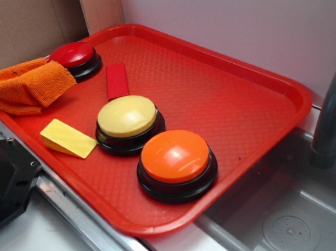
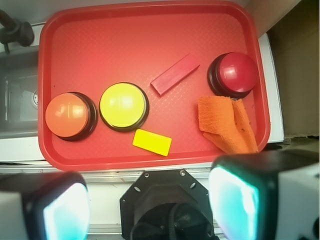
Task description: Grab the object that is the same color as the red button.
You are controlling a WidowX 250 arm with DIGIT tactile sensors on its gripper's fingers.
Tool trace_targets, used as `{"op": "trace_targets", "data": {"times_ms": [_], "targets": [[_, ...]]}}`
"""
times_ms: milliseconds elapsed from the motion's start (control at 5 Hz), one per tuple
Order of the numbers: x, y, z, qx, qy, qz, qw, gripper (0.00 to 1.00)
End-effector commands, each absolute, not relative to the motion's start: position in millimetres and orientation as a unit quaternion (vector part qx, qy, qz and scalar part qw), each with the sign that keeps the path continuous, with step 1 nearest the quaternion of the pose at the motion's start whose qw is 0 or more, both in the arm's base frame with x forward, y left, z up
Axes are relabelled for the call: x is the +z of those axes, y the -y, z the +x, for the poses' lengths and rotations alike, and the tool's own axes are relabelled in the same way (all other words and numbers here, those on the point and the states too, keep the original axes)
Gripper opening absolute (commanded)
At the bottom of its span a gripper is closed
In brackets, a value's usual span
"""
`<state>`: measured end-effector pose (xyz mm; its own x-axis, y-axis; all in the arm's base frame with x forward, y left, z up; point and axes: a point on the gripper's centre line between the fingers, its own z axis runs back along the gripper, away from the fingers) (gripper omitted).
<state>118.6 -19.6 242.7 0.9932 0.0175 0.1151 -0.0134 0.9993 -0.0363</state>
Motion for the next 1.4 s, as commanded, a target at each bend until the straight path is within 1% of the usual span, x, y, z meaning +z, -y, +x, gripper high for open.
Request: {"op": "trace_targets", "data": {"times_ms": [0, 200, 400, 600, 800, 1000, 1200], "targets": [[242.7, 19.6, 118.6, 0.008, 0.058, -0.018, 0.998, 1.0], [232.6, 11.3, 137.7, 0.13, 0.14, -0.003, 0.982, 1.0], [206.8, 2.0, 148.3, 0.252, 0.145, 0.008, 0.957, 1.0], [178.6, -7.6, 163.9, 0.311, 0.149, 0.03, 0.938, 1.0], [143.4, -18.1, 196.7, 0.356, 0.143, 0.046, 0.922, 1.0], [117.8, -29.9, 214.6, 0.367, 0.139, 0.033, 0.919, 1.0], [85.0, -37.5, 228.2, 0.368, 0.134, 0.019, 0.92, 1.0]]}}
